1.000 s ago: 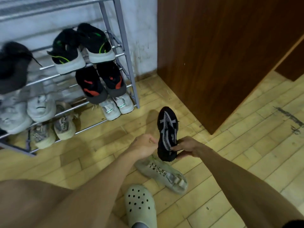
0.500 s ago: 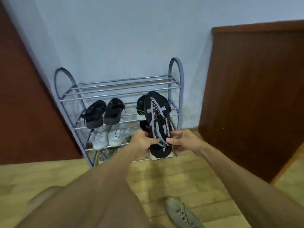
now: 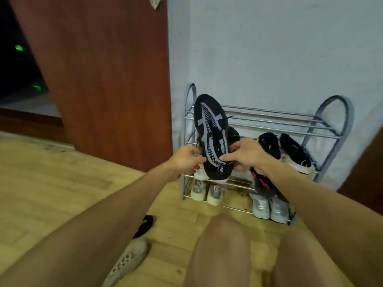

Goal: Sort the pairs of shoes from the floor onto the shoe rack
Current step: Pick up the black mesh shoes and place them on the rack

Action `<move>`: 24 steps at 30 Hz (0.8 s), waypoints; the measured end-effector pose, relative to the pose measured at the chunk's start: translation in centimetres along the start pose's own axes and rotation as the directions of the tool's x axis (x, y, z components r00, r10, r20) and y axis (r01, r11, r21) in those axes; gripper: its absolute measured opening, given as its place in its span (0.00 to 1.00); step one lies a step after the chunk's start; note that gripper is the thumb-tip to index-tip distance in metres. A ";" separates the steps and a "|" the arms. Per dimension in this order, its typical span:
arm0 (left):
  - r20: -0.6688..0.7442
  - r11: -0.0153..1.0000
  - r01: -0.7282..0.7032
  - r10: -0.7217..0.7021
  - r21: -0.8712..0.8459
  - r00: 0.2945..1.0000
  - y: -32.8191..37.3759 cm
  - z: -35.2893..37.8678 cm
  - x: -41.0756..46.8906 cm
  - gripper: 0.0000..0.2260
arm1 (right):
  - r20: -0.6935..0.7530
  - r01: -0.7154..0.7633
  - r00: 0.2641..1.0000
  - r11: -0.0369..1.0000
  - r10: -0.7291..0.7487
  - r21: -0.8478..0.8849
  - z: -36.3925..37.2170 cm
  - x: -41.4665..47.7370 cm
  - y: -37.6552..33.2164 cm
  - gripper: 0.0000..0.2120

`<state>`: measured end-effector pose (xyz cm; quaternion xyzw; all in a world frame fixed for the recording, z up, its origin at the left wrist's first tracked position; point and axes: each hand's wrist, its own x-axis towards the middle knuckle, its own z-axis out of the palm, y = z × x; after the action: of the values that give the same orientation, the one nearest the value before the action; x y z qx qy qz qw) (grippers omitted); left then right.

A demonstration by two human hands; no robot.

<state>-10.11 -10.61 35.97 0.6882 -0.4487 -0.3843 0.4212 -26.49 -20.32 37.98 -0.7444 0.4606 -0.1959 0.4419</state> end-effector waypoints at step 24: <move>-0.124 0.355 0.424 -0.627 0.833 0.769 -44.4 -12.9 -1.5 0.32 | 0.280 -0.432 0.844 0.889 0.457 -0.149 34.4 7.0 15.2 0.09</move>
<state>14.22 4.63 -0.34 0.8612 -0.3701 -0.3140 -0.1505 -6.77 -12.74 6.15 -0.6557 0.5536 0.0489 0.5110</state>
